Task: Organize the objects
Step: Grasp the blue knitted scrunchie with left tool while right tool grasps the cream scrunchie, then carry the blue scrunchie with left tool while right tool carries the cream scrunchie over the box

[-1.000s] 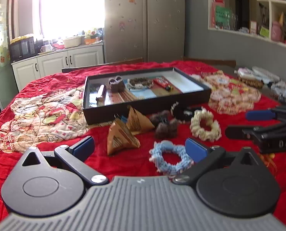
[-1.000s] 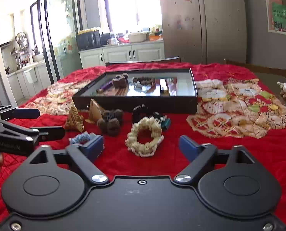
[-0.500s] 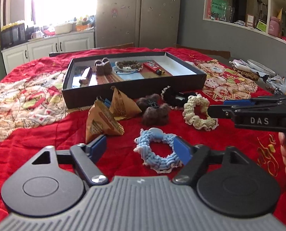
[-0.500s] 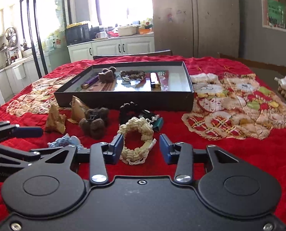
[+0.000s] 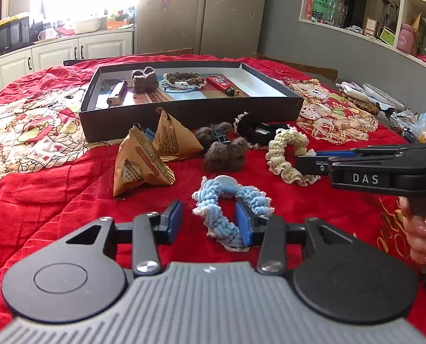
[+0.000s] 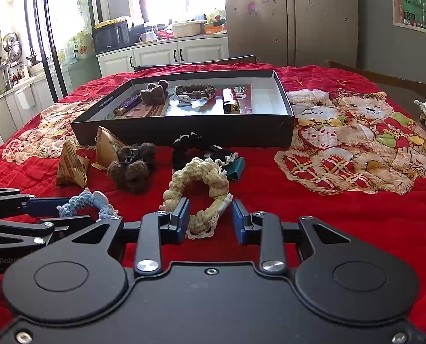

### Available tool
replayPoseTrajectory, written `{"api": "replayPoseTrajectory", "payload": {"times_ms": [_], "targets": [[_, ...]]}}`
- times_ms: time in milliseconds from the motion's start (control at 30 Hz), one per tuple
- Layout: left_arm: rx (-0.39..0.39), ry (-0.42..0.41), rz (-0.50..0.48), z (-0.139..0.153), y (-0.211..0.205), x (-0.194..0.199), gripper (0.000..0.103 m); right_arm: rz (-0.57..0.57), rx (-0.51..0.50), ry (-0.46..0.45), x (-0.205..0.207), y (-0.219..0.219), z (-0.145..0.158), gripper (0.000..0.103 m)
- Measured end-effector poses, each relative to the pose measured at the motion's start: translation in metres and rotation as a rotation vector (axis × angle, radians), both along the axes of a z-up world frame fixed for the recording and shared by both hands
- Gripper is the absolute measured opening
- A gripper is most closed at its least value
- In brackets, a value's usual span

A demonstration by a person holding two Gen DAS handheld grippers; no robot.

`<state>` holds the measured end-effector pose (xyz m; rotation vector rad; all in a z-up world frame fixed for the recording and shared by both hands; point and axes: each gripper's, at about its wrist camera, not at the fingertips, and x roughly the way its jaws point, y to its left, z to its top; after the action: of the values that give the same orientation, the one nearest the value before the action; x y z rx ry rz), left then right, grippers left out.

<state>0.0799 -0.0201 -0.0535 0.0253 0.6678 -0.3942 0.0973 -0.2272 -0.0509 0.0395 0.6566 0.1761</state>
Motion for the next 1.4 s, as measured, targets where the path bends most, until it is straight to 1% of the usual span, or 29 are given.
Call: {"api": "replayPoseTrajectory", "payload": {"times_ms": [167, 200, 233, 367, 400, 433, 500, 600, 733, 833, 967, 1167, 1400], "targets": [[0.004, -0.003, -0.003, -0.001, 0.0, 0.0, 0.045, -0.002, 0.012, 0.009, 0.003, -0.002, -0.001, 0.027], [0.006, -0.003, -0.003, -0.001, -0.001, 0.0, 0.041, -0.003, 0.017, 0.01, 0.003, -0.002, -0.002, 0.026], [0.009, -0.003, -0.002, -0.001, -0.001, 0.0, 0.04, -0.004, 0.021, 0.013, 0.004, -0.003, -0.002, 0.025], [0.015, -0.004, -0.004, -0.001, -0.003, 0.001, 0.035, -0.003, 0.03, 0.011, 0.006, -0.004, -0.004, 0.015], [0.018, -0.005, -0.005, -0.001, -0.003, 0.001, 0.032, -0.003, 0.03, 0.01, 0.006, -0.004, -0.004, 0.013], [0.017, -0.005, -0.003, -0.001, -0.003, 0.0, 0.029, -0.002, 0.029, 0.01, 0.006, -0.004, -0.004, 0.012], [0.006, -0.002, -0.003, -0.001, -0.002, 0.001, 0.025, -0.004, 0.022, 0.007, 0.006, -0.004, -0.004, 0.011], [0.005, -0.002, -0.005, 0.0, -0.001, 0.001, 0.023, -0.004, 0.013, -0.001, 0.005, -0.003, -0.003, 0.011], [0.005, -0.007, -0.009, 0.0, -0.002, -0.001, 0.016, -0.001, -0.015, -0.023, 0.0, 0.0, -0.001, 0.011], [0.006, -0.005, -0.014, 0.001, -0.002, -0.001, 0.016, 0.001, -0.042, -0.039, -0.004, 0.004, 0.001, 0.011], [-0.006, 0.0, -0.01, 0.002, -0.001, -0.001, 0.014, -0.003, -0.037, -0.046, -0.006, 0.002, 0.003, 0.011], [-0.014, -0.028, -0.026, 0.01, 0.001, -0.008, 0.013, -0.005, -0.043, -0.073, -0.013, 0.0, 0.009, 0.011], [-0.028, -0.075, -0.041, 0.029, 0.005, -0.013, 0.013, 0.011, -0.041, -0.109, -0.02, 0.001, 0.022, 0.011]]}}
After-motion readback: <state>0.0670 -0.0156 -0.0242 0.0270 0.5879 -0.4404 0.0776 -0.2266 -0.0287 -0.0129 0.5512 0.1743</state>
